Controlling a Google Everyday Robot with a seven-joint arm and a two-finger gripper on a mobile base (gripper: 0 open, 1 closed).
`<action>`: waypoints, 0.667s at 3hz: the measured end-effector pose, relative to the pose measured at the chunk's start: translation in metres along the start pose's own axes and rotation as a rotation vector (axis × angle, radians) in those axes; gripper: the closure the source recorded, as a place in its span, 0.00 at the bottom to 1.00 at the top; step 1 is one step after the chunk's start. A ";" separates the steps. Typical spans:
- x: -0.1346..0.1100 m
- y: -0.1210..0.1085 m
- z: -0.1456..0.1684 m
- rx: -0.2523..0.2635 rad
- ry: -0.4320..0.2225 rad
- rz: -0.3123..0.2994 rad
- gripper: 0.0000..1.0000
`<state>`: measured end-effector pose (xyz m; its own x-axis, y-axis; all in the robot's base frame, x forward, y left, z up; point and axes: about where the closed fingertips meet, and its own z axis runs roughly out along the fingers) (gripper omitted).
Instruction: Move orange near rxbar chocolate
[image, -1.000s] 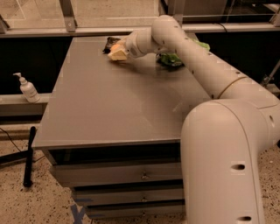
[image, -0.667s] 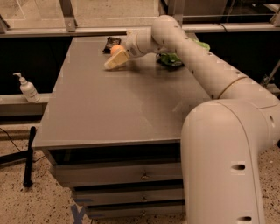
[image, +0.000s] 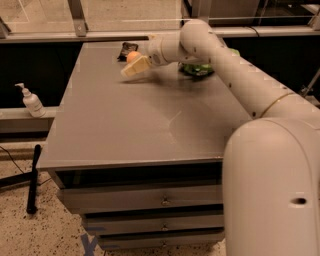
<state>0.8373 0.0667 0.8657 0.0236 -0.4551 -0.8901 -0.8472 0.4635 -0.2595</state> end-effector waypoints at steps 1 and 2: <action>-0.016 0.005 -0.052 0.041 -0.130 0.032 0.00; -0.030 0.026 -0.112 0.070 -0.240 0.010 0.00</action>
Offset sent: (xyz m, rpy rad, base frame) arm -0.1675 -0.1918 0.1233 0.3646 -0.2775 -0.0791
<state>0.7554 0.0072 0.9276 0.1482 -0.2607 -0.9540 -0.8095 0.5221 -0.2684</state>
